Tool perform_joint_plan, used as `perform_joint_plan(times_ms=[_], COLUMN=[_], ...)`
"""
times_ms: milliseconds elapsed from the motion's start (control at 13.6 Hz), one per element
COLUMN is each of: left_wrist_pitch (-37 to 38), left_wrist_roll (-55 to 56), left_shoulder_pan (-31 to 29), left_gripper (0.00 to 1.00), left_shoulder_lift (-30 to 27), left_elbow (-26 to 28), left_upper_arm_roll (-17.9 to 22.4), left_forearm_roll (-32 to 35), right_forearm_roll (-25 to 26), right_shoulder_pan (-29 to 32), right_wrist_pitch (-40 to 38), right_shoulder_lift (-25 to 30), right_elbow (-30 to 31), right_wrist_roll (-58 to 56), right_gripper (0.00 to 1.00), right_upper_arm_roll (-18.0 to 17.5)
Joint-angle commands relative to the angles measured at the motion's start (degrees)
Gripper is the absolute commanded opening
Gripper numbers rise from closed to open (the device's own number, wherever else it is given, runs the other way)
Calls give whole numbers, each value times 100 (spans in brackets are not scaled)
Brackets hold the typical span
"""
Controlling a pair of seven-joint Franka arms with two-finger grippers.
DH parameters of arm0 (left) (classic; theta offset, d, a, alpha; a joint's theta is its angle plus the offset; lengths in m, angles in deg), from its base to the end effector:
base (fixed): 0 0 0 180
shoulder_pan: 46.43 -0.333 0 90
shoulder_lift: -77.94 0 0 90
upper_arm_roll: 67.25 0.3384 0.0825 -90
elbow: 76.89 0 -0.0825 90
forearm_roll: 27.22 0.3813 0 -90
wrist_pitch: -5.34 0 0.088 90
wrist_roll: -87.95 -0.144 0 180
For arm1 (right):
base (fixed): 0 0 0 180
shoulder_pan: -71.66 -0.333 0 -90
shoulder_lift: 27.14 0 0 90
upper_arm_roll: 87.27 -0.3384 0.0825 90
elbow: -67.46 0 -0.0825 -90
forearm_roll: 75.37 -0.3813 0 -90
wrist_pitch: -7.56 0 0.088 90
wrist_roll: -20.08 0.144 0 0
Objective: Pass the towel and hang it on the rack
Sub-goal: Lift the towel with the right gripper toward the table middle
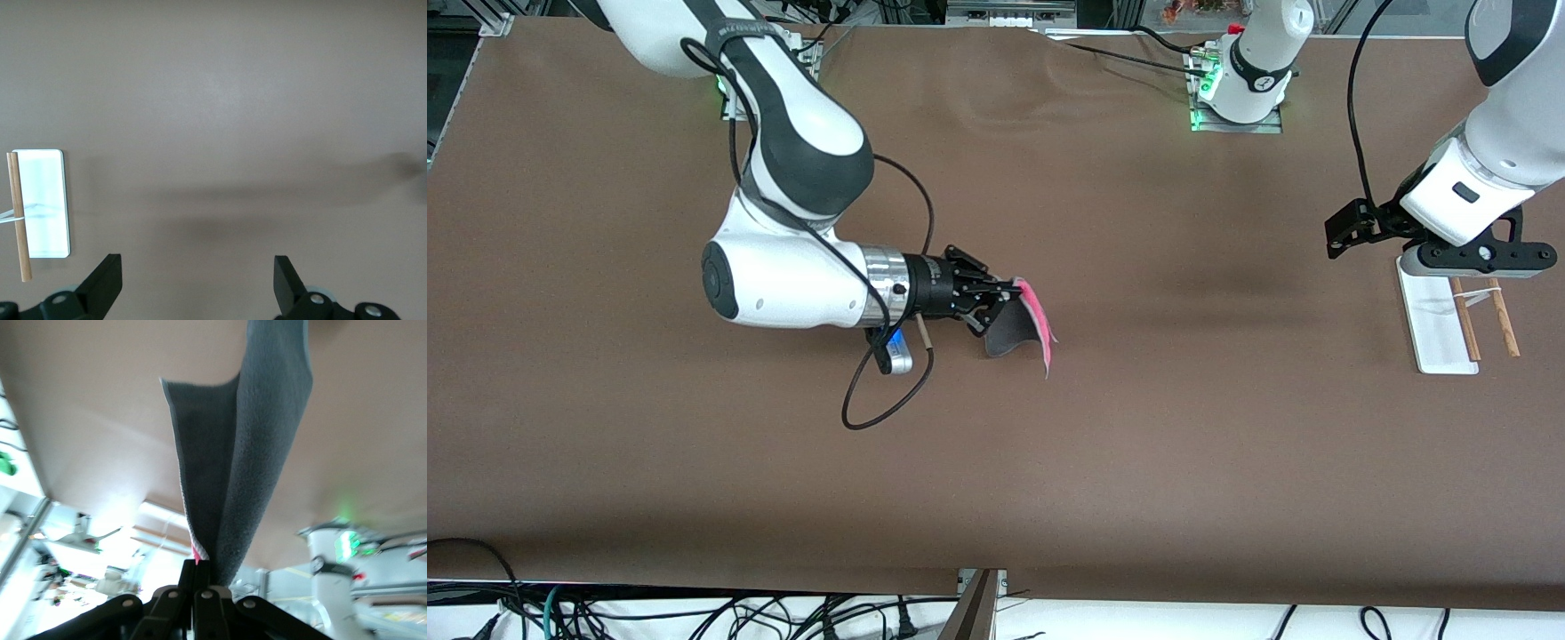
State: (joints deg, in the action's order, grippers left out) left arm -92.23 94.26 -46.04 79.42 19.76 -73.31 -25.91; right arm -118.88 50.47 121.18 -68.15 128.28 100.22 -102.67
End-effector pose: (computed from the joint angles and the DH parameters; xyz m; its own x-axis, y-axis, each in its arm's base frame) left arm 0.5637 -0.0601 0.5522 1.0000 -0.0055 -0.0074 -0.0056 -0.9998 -0.0208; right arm 0.6417 0.4686 0.4639 0.3771 -0.5152 -0.7697 -0.9084 -0.3679 -0.1988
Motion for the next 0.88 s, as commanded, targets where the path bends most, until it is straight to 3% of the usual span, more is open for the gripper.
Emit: perform_joint_plan(times_ms=[0, 440, 807], left_wrist_pitch=[-8, -183, -183], left_wrist_roll=[-42, -42, -42], left_shoulder_pan=[22, 22, 5], left_gripper=[100, 100, 100], left_shoulder_lift=[54, 115, 115], left_elbow=[-93, -85, -76], left_upper_arm_roll=[-9, -18, -18], left_forearm_roll=[97, 132, 132], right_forearm_roll=[-96, -88, -88], right_shoulder_pan=[45, 36, -174], right_wrist_pitch=[466, 1855, 2620], right_shoulder_lift=[-65, -82, -73], right_elbow=[-193, -193, -193], right_wrist_roll=[572, 1257, 1723], right_gripper=[0, 0, 0], right_upper_arm_roll=[-419, -1210, -1413])
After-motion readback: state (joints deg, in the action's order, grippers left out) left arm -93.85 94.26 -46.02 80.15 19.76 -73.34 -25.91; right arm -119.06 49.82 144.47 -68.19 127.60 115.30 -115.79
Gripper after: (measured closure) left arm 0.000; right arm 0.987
